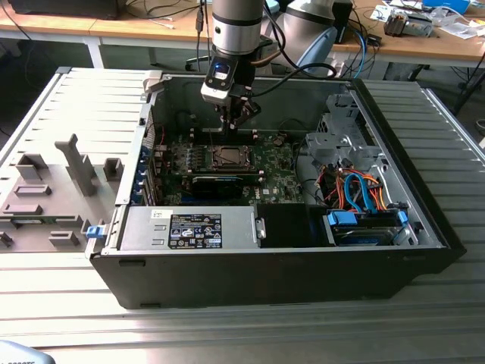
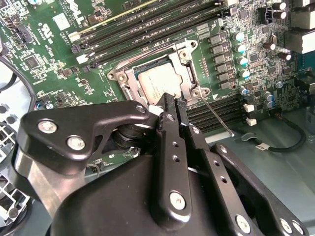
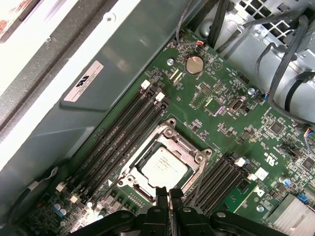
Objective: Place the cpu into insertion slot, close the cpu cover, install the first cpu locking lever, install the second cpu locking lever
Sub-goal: 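Install the first cpu locking lever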
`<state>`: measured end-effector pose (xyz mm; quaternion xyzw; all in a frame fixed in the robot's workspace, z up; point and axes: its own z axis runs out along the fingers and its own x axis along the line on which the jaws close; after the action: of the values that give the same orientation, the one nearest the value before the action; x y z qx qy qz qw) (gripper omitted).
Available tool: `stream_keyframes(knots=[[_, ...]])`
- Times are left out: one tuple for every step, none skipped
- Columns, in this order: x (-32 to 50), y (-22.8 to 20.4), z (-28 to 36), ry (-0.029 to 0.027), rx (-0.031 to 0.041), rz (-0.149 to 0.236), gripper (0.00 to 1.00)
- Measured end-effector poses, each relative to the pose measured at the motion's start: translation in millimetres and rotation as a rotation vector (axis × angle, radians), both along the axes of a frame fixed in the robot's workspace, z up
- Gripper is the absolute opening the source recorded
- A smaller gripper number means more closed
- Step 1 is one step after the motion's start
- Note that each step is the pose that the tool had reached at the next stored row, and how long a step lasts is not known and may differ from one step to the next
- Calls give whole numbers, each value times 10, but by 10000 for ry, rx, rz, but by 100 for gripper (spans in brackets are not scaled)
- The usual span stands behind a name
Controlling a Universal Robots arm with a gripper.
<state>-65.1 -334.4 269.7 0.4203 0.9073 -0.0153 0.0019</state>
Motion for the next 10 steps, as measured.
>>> stream_keyframes(knots=[[0, 0, 0, 0, 0, 8, 16], [0, 0, 0, 0, 0, 18, 16], [0, 0, 0, 0, 0, 22, 16], [0, 0, 0, -1, 0, 25, 16], [0, 0, 0, 0, 1, 31, 16], [0, 0, 0, 0, 1, 34, 16], [0, 0, 0, 0, 1, 38, 16], [0, 0, 0, -1, 1, 43, 16], [0, 0, 0, 0, 0, 47, 16], [0, 0, 0, 0, 0, 82, 16]])
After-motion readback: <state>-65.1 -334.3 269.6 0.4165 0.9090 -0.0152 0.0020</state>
